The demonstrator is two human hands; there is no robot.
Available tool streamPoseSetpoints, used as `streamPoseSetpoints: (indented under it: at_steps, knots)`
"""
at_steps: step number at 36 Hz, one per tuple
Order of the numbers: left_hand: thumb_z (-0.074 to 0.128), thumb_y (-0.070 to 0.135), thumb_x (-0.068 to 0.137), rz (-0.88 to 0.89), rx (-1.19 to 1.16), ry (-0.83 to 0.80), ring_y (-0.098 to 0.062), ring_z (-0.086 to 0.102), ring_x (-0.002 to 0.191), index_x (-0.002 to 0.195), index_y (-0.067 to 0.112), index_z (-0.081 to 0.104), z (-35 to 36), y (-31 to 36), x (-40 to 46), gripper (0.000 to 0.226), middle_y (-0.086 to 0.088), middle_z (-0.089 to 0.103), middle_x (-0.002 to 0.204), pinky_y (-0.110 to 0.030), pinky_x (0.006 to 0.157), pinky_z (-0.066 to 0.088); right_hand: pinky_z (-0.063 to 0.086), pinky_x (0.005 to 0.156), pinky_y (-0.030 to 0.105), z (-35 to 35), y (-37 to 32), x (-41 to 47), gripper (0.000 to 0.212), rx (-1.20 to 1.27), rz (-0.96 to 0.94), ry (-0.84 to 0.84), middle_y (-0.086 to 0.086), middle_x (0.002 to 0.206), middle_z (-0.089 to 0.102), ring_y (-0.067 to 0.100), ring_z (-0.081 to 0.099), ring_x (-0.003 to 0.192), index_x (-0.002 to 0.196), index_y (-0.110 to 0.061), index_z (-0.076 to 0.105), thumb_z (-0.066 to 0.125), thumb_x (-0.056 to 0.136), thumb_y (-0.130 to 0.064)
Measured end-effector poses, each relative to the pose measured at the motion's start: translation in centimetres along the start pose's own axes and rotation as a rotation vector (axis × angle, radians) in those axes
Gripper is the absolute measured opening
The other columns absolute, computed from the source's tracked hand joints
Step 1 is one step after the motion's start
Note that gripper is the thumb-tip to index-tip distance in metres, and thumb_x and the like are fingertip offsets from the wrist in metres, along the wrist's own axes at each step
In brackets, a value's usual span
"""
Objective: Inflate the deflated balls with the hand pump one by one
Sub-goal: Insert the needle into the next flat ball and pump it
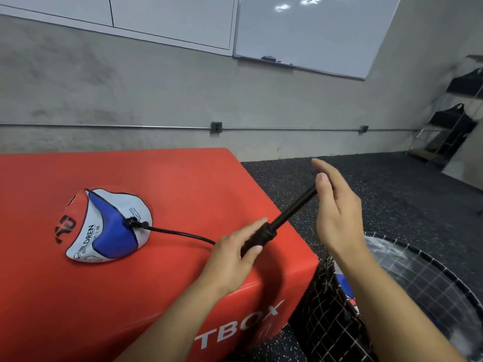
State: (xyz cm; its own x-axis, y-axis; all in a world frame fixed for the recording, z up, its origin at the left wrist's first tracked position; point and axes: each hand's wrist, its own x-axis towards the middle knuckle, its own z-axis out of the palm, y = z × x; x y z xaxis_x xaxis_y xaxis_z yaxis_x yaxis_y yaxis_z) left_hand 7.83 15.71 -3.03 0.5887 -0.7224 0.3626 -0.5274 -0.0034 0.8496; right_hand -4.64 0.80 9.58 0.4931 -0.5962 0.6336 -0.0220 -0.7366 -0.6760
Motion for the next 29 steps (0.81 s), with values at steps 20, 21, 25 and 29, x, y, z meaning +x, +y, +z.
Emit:
streamPoseSetpoints:
  at_steps: [20,21,25,29]
  knots:
    - [0.062,0.003,0.093,-0.071,-0.118,0.088,0.008,0.060,0.126,0.148,0.038,0.053,-0.8,-1.5,1.1,0.066,0.017,0.068,0.135,-0.022,0.111,0.047,0.050,0.092,0.042,7.2,1.0,-1.9,0.032,-0.291,-0.007,-0.417,-0.009,0.108,0.071,0.020,0.066,0.105,0.127,-0.036,0.058,0.035,0.107,-0.045]
    - [0.062,0.002,0.093,-0.068,-0.124,0.093,0.007,0.060,0.126,0.147,0.040,0.053,-0.8,-1.4,1.2,0.066,0.018,0.067,0.135,-0.023,0.111,0.047,0.050,0.093,0.041,7.3,1.2,-2.0,0.029,-0.296,-0.012,-0.444,-0.009,0.111,0.071,0.020,0.066,0.107,0.128,-0.035,0.059,0.037,0.110,-0.041]
    - [0.061,-0.004,0.094,-0.064,-0.116,0.094,0.009,0.061,0.123,0.135,0.056,0.049,-1.0,-0.9,1.4,0.074,0.037,0.067,0.124,-0.014,0.105,0.045,0.044,0.100,0.033,7.1,1.3,-2.4,0.034,-0.273,-0.009,-0.498,-0.010,0.124,0.070,0.014,0.063,0.117,0.136,-0.031,0.059,0.038,0.111,-0.038]
    - [0.061,-0.009,0.096,-0.024,-0.108,0.078,0.016,0.059,0.119,0.132,0.055,0.048,-1.1,-0.5,1.2,0.075,0.048,0.062,0.116,-0.006,0.100,0.042,0.047,0.104,0.037,6.4,1.3,-2.5,0.043,-0.284,-0.014,-0.481,-0.016,0.130,0.068,0.010,0.062,0.121,0.141,-0.038,0.055,0.034,0.106,-0.050]
